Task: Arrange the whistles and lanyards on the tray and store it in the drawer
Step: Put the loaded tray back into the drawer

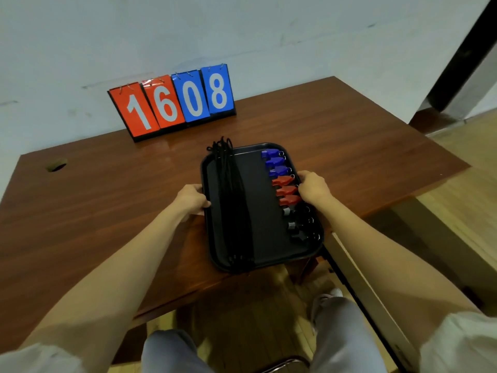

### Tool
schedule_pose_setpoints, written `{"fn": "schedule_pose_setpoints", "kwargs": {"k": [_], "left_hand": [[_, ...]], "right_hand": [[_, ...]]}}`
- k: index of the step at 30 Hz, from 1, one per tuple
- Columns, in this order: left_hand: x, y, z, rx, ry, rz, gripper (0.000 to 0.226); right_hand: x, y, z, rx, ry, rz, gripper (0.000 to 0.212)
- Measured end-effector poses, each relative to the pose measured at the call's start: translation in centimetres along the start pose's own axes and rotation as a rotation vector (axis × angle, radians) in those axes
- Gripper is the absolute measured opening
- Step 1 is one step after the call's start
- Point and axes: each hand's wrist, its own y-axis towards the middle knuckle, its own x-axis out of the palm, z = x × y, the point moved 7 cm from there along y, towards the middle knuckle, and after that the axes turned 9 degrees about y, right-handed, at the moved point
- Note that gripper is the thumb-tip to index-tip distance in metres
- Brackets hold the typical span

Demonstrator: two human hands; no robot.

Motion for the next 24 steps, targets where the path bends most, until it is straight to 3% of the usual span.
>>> {"fn": "schedule_pose_setpoints", "kwargs": {"k": [11,20,24], "left_hand": [[10.2,-4.6,8.7,0.247,0.034,-0.082,0.067],[23.6,-11.4,13.5,0.396,0.09,-0.336,0.067],[28.6,-14.5,13.7,0.433,0.138,-0.402,0.068]], "right_hand": [[-12.8,-6.0,7.6,0.014,0.08,0.253,0.048],[-21.8,-14.3,20.3,0.252,0.38,0.406,0.061],[-24.0,-18.5,24.2,0.333,0.525,0.48,0.054]]}}
